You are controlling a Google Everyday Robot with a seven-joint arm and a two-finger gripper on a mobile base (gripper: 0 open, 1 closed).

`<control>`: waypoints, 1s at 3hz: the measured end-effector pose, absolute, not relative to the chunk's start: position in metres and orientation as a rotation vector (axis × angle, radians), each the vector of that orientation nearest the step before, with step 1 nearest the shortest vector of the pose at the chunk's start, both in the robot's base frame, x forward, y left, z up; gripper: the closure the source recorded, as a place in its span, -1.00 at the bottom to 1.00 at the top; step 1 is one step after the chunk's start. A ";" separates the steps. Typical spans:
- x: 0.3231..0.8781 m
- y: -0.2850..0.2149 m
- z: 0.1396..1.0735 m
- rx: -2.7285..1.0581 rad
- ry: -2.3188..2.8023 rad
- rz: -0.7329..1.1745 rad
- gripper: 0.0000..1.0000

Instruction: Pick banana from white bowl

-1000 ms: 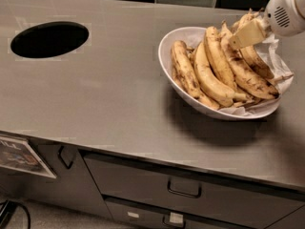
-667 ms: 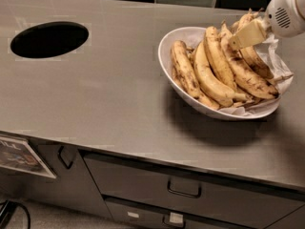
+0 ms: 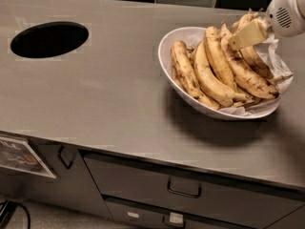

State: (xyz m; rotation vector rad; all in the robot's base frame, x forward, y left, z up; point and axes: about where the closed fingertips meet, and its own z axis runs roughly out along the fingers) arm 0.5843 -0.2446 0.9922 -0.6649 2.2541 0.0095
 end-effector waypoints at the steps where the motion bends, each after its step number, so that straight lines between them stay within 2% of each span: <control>1: 0.585 -0.244 0.991 -0.681 2.241 0.047 0.17; 2: 0.585 -0.244 0.991 -0.681 2.241 0.047 0.64; 3: 0.585 -0.244 0.991 -0.681 2.241 0.047 1.00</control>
Offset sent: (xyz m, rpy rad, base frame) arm 0.0011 0.0008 -0.0018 0.0230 -0.0011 0.0253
